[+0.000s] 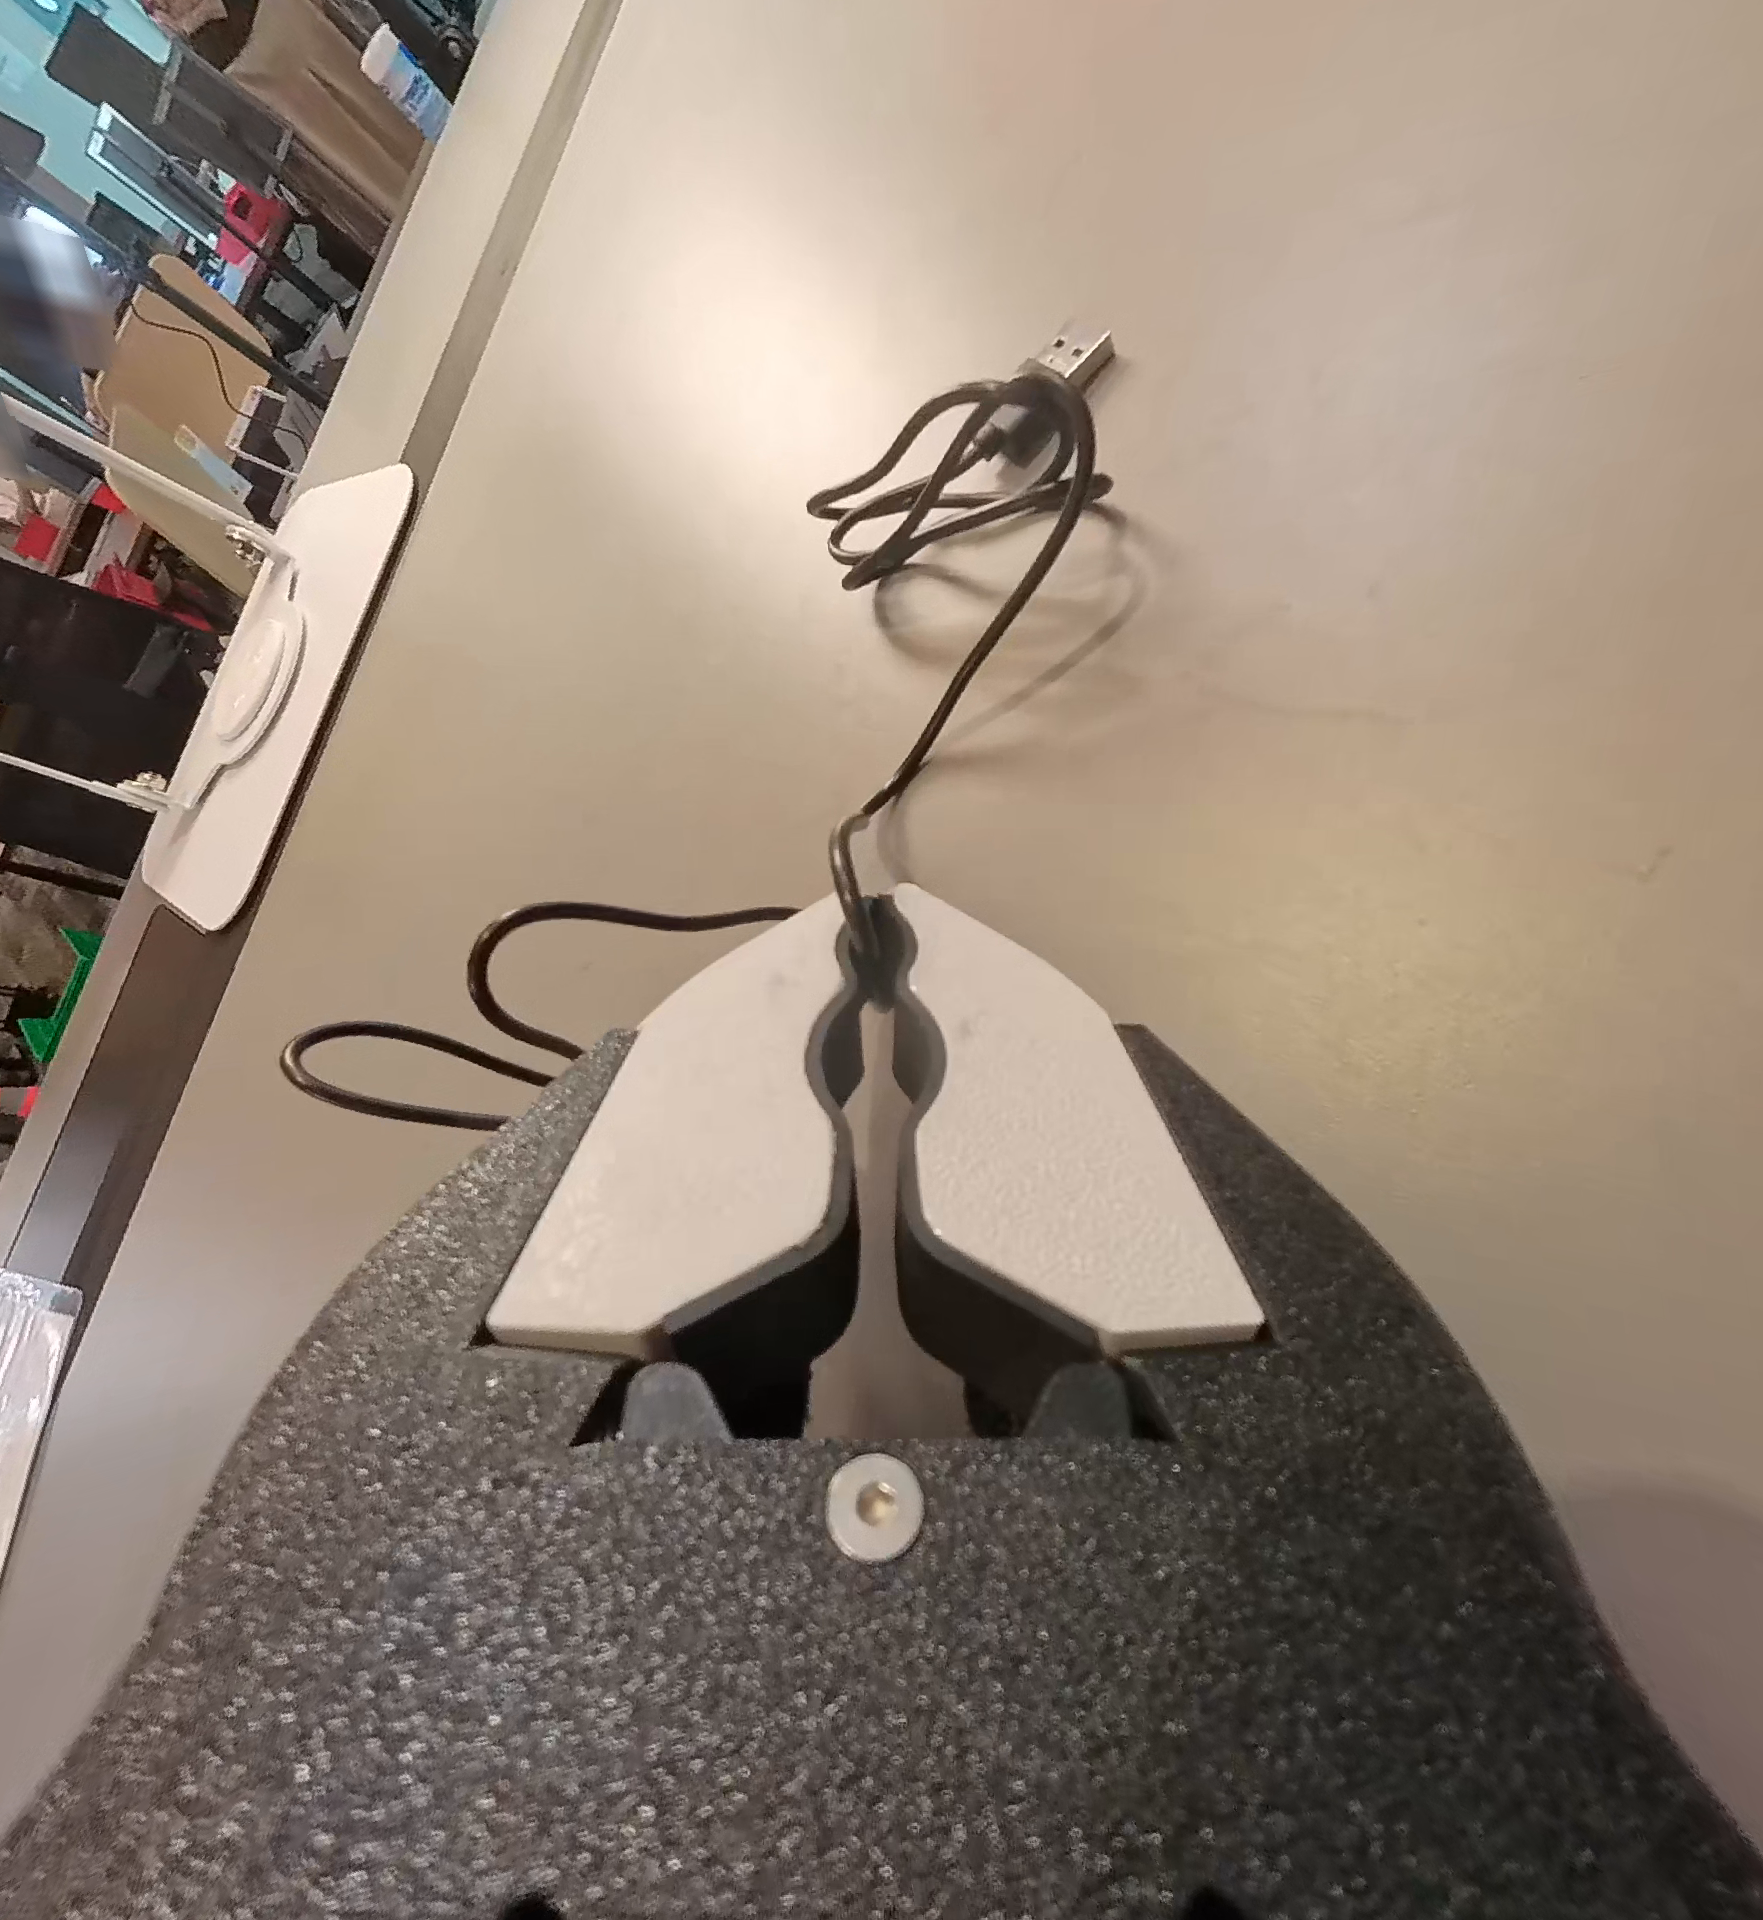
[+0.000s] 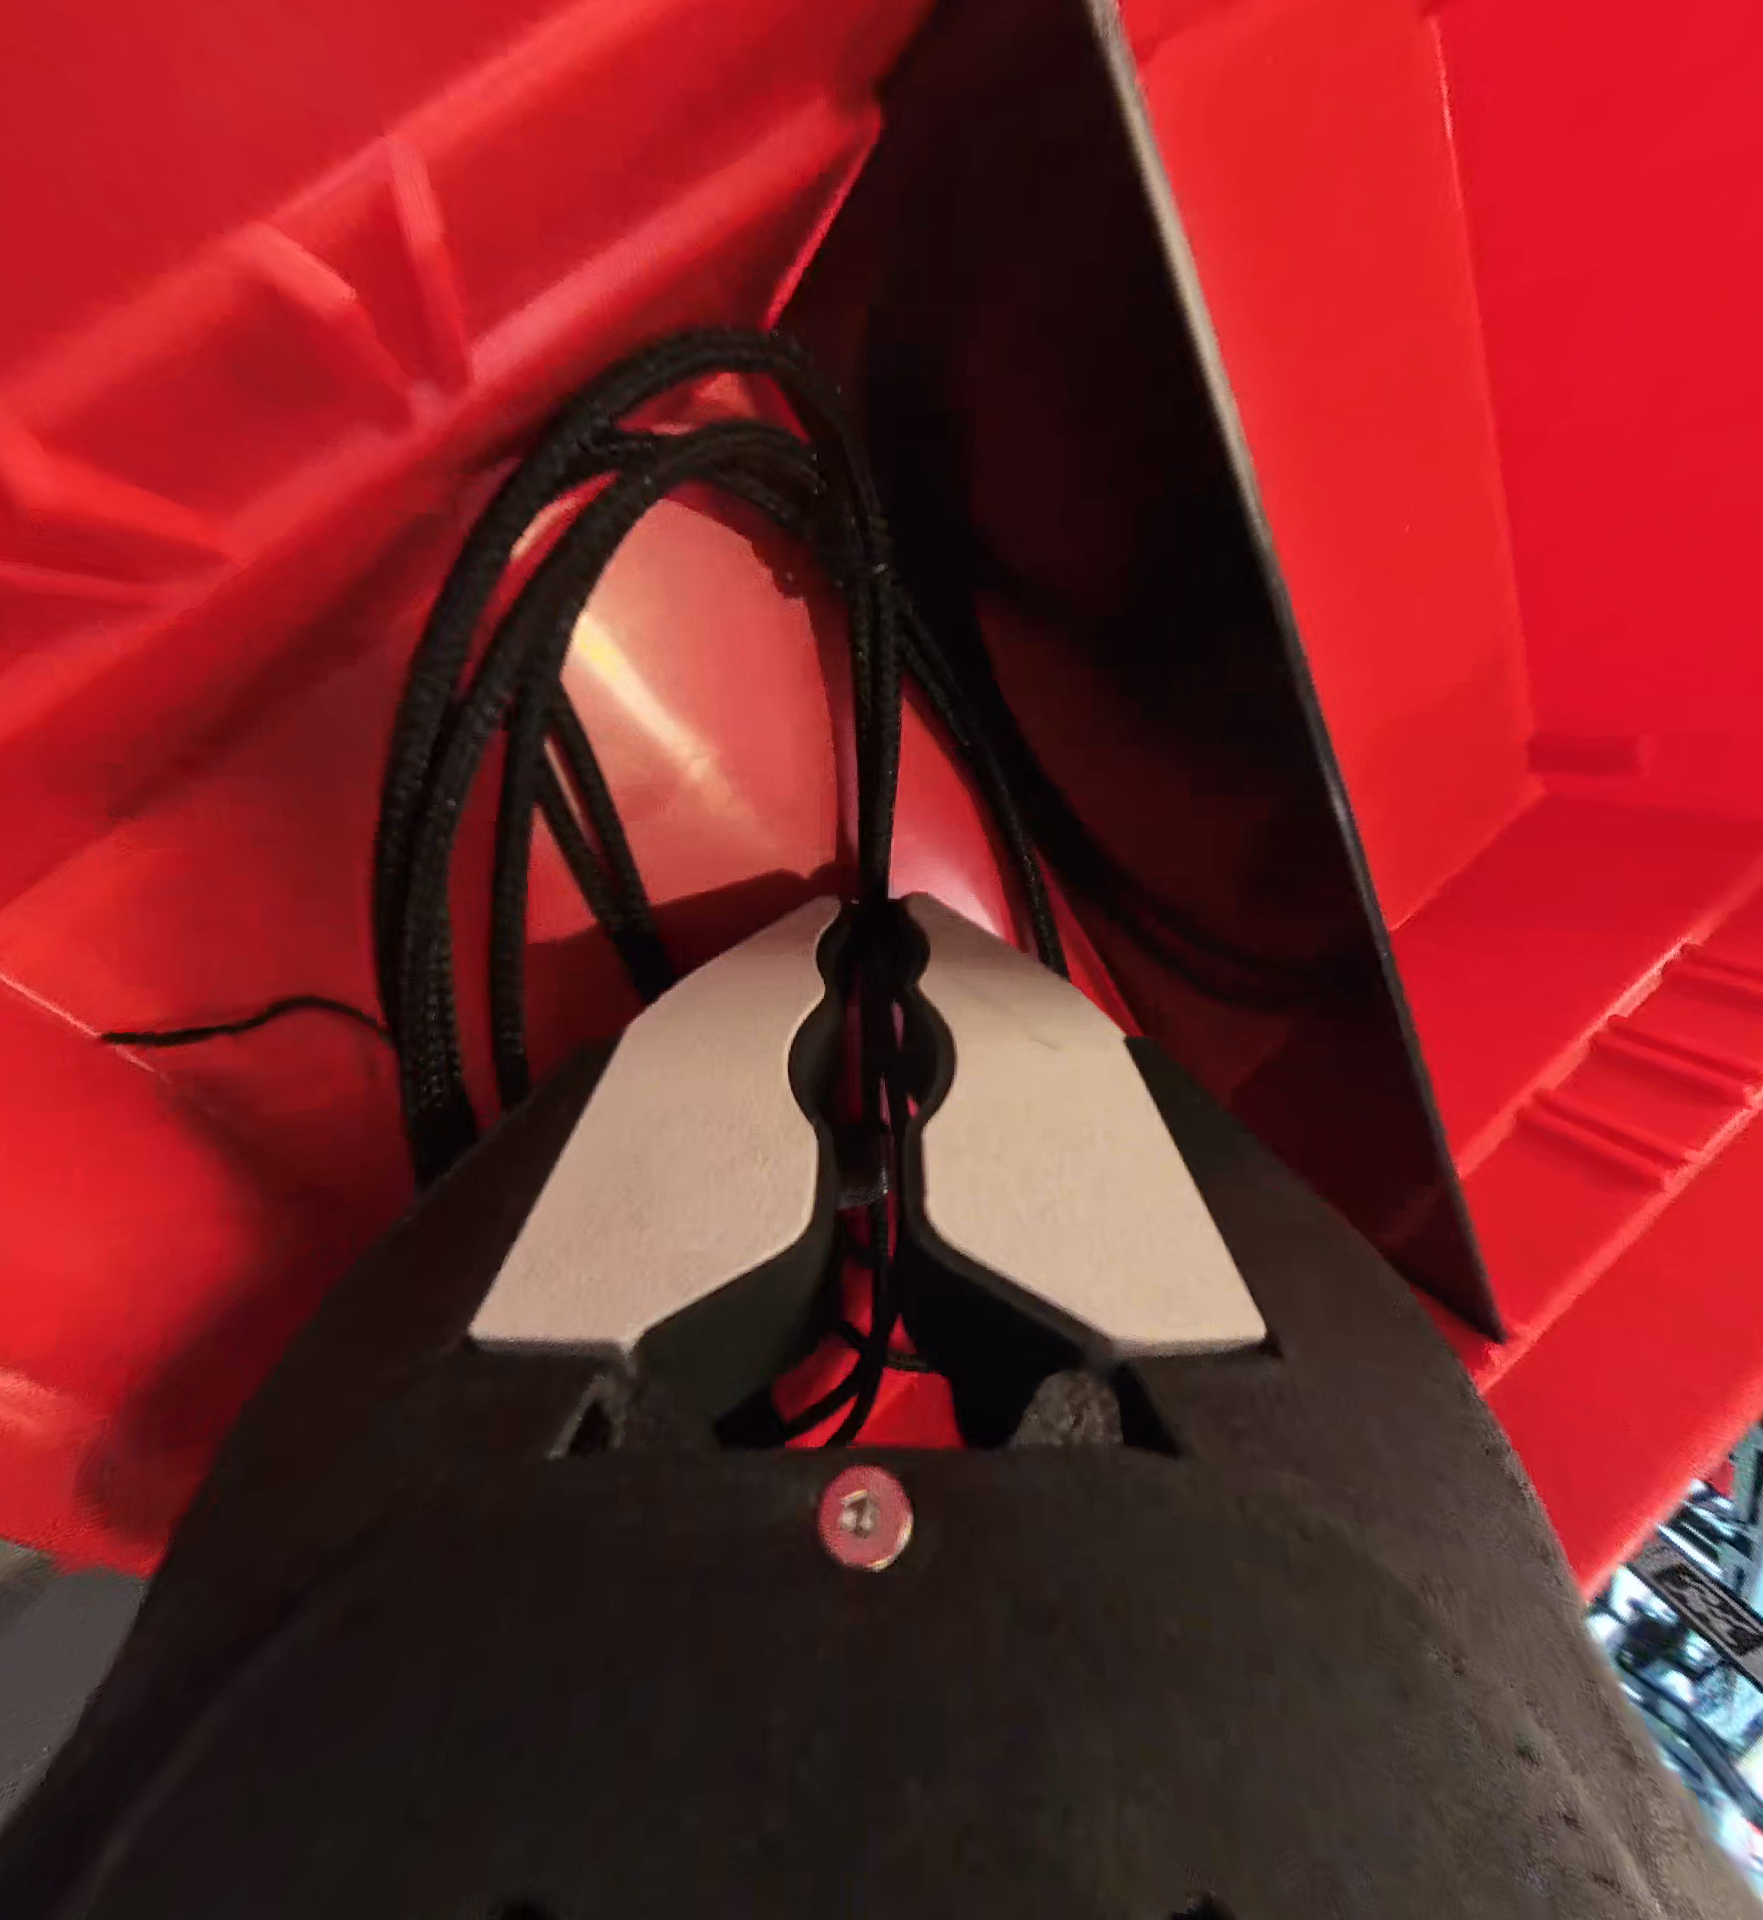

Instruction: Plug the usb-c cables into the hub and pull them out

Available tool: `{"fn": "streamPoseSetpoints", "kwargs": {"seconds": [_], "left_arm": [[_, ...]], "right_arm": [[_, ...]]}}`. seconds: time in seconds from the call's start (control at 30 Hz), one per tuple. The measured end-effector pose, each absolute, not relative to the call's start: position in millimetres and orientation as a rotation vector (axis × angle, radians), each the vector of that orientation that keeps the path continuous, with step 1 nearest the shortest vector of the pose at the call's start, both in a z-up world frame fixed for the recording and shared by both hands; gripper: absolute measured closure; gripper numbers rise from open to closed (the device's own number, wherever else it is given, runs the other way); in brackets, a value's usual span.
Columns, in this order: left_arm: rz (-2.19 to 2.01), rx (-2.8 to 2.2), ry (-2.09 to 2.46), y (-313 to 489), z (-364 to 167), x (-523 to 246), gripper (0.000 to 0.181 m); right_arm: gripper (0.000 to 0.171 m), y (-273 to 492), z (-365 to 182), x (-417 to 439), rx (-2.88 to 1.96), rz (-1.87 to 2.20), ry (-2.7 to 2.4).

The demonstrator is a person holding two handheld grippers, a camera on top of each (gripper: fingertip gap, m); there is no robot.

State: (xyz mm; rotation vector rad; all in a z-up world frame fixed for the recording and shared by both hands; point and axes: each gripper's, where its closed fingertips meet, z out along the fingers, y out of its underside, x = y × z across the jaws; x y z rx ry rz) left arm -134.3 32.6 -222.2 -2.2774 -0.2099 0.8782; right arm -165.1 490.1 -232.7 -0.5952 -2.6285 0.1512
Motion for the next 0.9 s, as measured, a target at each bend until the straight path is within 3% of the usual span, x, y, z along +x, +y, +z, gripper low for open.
{"fn": "streamPoseSetpoints", "kwargs": {"seconds": [0.2, 0.4, 0.6, 0.8, 0.9], "left_arm": [[0.901, -2.278, -0.23, 31, -222, -137, 0.181], [0.896, -2.276, -0.22, 37, -222, -136, 0.181], [0.845, -2.265, 0.002, 96, -222, -102, 0.181], [0.749, -2.191, 0.237, 162, -217, -55, 0.181], [0.7, -2.097, 0.168, 171, -197, -44, 0.164]], "right_arm": [[0.159, 503, -193, -163, -0.565, 0.175, -2.472], [0.168, 510, -130, -145, -0.523, 0.144, -2.249], [0.168, 413, -111, -106, -0.294, 0.389, -2.241], [0.168, 310, -128, -84, -0.118, 0.698, -2.326], [0.167, 281, -140, -86, -0.082, 0.742, -2.346]]}}
